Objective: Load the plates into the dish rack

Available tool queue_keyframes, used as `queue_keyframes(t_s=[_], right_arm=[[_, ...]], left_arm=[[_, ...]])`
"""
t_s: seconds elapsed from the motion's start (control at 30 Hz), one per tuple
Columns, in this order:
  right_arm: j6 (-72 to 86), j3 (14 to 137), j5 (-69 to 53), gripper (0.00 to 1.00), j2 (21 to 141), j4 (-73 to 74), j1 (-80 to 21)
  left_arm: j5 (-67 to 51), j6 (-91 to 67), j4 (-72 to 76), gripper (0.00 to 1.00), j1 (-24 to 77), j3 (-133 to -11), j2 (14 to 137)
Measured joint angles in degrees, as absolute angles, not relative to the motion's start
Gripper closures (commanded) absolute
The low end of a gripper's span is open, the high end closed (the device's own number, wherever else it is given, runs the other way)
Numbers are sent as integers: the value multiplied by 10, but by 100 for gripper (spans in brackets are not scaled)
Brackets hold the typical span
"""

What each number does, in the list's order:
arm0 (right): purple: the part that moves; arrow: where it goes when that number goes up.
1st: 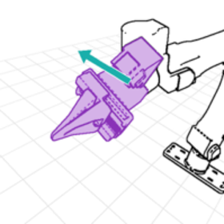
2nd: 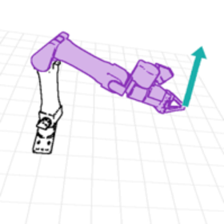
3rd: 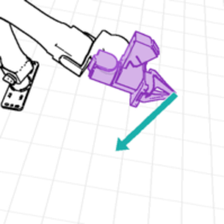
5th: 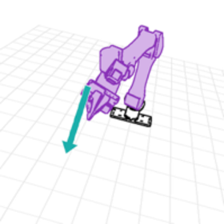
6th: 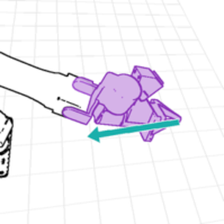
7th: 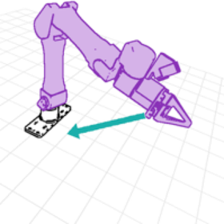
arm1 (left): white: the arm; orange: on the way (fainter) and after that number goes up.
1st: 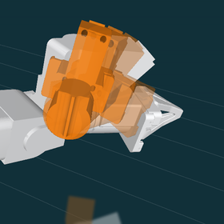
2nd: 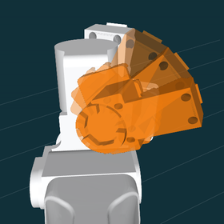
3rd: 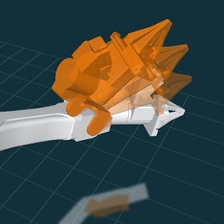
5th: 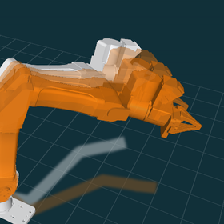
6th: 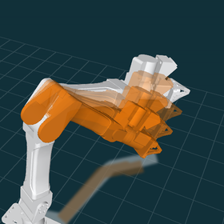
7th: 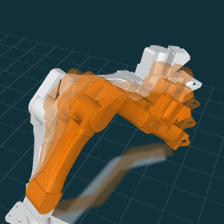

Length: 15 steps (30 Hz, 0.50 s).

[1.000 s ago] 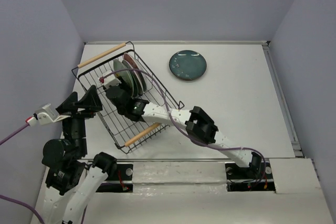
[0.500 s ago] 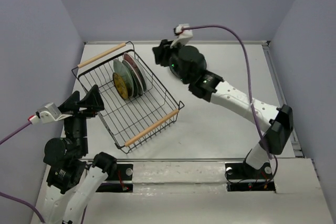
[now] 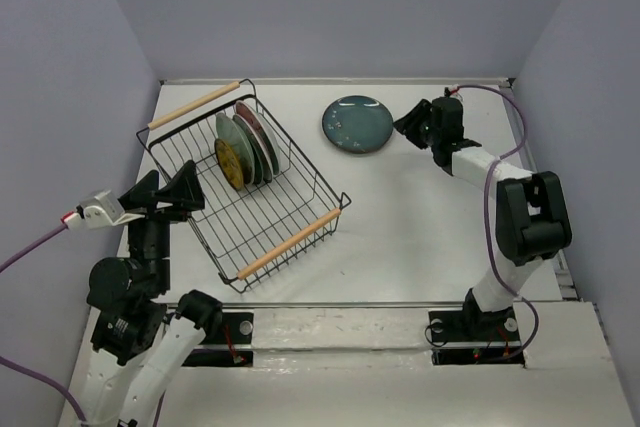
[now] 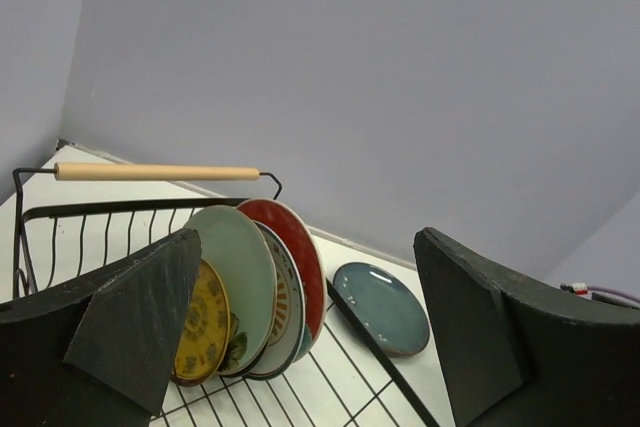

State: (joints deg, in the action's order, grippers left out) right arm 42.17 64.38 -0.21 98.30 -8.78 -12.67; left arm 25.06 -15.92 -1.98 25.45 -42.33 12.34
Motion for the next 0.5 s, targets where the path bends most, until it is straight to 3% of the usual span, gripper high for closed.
queue_keyframes(t_s=[0.17, 0.5], right_arm=[[485, 625, -77, 52, 1072, -156, -77], [585, 661, -192, 58, 1227, -296, -81]], left_arm=[[244, -159, -19, 1, 255, -421, 124], [240, -159, -17, 1, 255, -420, 124]])
